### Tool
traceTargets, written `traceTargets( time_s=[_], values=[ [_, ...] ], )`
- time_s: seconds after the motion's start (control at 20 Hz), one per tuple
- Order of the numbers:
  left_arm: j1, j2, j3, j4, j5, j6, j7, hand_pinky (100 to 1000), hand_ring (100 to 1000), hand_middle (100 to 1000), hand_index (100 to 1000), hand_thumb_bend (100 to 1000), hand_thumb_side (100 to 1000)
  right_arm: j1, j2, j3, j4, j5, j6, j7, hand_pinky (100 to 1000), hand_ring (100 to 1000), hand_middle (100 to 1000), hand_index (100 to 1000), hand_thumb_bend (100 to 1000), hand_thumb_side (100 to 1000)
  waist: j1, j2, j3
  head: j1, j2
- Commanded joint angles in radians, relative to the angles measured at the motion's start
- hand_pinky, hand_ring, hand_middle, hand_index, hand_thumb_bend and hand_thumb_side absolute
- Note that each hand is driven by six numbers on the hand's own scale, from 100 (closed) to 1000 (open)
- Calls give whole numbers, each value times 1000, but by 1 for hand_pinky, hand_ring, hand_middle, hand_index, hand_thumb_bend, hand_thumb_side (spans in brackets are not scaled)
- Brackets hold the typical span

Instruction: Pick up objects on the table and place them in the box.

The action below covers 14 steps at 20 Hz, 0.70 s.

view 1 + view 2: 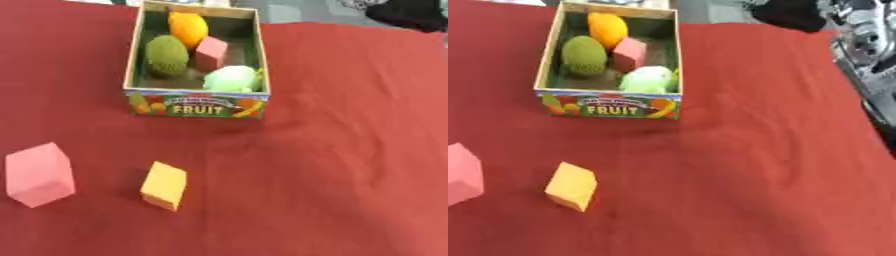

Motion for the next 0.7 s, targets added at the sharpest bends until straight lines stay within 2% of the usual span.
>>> traceTargets(
  time_s=[0.05, 0.2, 0.45, 0.7],
  values=[
    [-17, 76, -15, -15, -4, 15, -80, 921, 898, 857, 947, 579, 729, 3, -41, -25, -16, 7, -9, -19, 849, 842, 761, 888, 100, 370, 21, -9, 1, 17, -3],
    [-29, 92, -32, -15, 12, 38, -134, 934, 906, 858, 947, 597, 739, 9, -41, -28, -16, 12, -15, -22, 849, 841, 762, 888, 100, 371, 23, -10, 0, 21, -2],
    [-41, 98, -54, -15, 35, 99, -211, 963, 922, 852, 944, 748, 848, 17, -36, -31, -16, 15, -19, -26, 850, 841, 763, 888, 100, 377, 22, -13, -3, 55, 9],
    [-60, 105, -76, -15, 29, 116, -257, 978, 933, 864, 947, 784, 841, 22, -31, -30, -16, 15, -17, -26, 850, 839, 762, 883, 100, 390, 23, -14, -2, 76, 10]
  ],
)
